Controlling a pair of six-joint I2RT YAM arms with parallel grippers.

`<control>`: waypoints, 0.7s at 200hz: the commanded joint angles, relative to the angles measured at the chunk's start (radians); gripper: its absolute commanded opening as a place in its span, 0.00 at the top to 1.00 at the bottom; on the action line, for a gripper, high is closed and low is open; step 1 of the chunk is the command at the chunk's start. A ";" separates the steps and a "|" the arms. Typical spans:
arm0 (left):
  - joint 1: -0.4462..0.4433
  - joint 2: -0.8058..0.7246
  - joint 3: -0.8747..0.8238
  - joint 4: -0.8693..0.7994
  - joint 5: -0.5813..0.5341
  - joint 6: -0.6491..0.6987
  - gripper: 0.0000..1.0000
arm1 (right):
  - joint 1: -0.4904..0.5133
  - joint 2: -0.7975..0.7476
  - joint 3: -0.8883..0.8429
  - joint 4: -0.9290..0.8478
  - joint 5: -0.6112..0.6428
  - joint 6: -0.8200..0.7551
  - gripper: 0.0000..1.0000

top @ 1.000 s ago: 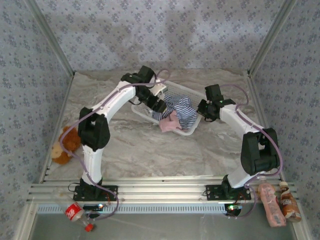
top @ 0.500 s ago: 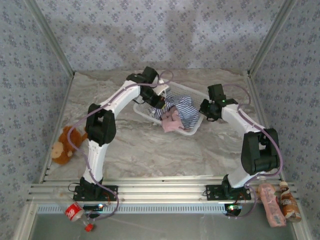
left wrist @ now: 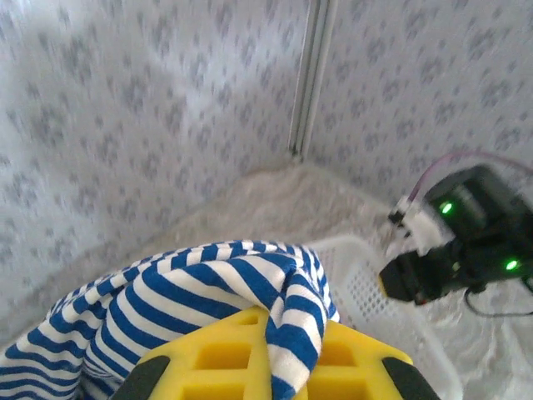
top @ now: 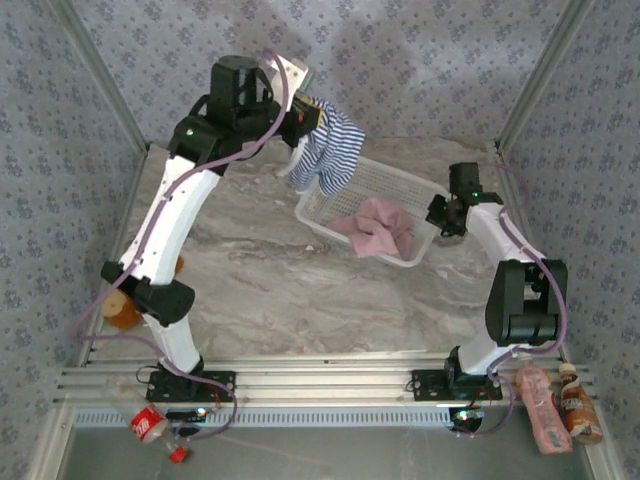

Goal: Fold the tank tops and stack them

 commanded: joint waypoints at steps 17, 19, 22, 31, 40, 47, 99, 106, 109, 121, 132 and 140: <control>-0.003 -0.052 0.162 -0.103 -0.094 -0.002 0.99 | -0.086 0.051 0.109 -0.054 0.040 -0.198 0.91; -0.003 -0.055 0.166 -0.115 -0.098 0.000 0.99 | -0.090 0.054 0.114 -0.057 0.040 -0.208 0.91; -0.002 -0.061 0.168 -0.132 -0.103 0.002 0.99 | -0.097 0.059 0.122 -0.060 0.041 -0.223 0.91; -0.002 -0.086 0.152 -0.188 -0.122 0.009 0.98 | -0.117 0.075 0.144 -0.059 0.052 -0.262 0.91; -0.002 -0.127 0.085 -0.222 -0.139 0.009 0.98 | -0.139 0.094 0.164 -0.086 0.056 -0.296 0.91; -0.002 -0.176 -0.004 -0.216 -0.147 -0.001 0.98 | -0.157 0.112 0.182 -0.085 0.059 -0.314 0.90; 0.026 -0.657 -0.947 0.235 -0.158 -0.284 1.00 | -0.269 0.321 0.412 -0.154 -0.067 -0.392 0.90; 0.026 -0.683 -1.004 0.242 -0.154 -0.309 1.00 | -0.264 0.343 0.443 -0.162 -0.045 -0.386 0.89; 0.026 -0.692 -1.030 0.247 -0.150 -0.321 1.00 | -0.260 0.350 0.455 -0.167 -0.040 -0.385 0.89; 0.024 -0.726 -1.136 0.276 -0.130 -0.357 1.00 | -0.245 0.363 0.477 -0.171 -0.029 -0.370 0.80; 0.024 -0.749 -1.229 0.297 -0.132 -0.389 1.00 | -0.240 0.361 0.470 -0.140 -0.008 -0.331 0.70; 0.023 -0.763 -1.304 0.340 -0.128 -0.410 1.00 | -0.236 0.360 0.462 -0.117 0.015 -0.326 0.64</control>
